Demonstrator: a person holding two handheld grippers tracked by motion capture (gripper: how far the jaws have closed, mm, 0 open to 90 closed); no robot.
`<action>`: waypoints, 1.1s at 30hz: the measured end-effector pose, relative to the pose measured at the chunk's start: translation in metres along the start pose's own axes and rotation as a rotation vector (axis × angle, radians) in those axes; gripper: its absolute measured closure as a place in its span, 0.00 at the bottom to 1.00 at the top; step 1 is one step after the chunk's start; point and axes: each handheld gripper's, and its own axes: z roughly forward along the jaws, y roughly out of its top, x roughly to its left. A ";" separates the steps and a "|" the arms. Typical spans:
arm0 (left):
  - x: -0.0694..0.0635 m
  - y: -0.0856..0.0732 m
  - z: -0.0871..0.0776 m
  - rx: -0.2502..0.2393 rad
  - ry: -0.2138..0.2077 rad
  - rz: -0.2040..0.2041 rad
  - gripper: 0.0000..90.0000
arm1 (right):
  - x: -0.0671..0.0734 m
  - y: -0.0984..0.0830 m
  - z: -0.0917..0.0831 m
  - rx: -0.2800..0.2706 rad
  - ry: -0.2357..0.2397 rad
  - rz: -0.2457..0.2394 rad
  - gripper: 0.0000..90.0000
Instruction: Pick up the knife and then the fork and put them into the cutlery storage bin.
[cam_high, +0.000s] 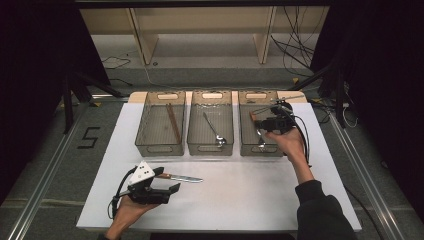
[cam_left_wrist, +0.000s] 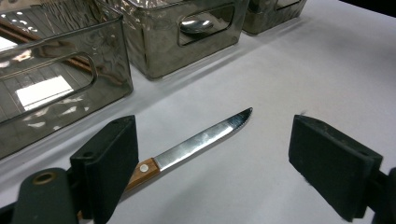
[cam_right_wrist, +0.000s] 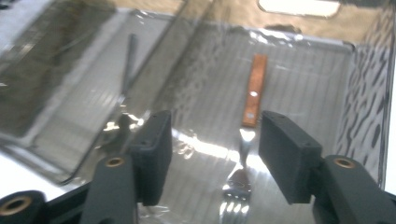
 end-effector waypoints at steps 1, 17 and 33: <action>0.001 0.001 0.000 -0.001 0.000 -0.003 0.17 | 0.002 -0.001 -0.004 -0.010 0.005 -0.011 0.46; 0.023 0.036 0.001 0.267 -0.009 0.135 0.20 | 0.052 -0.048 -0.058 -0.145 0.222 -0.185 0.34; 0.038 0.061 0.028 0.528 -0.073 0.263 0.27 | 0.058 -0.121 -0.068 -0.153 0.341 -0.234 0.30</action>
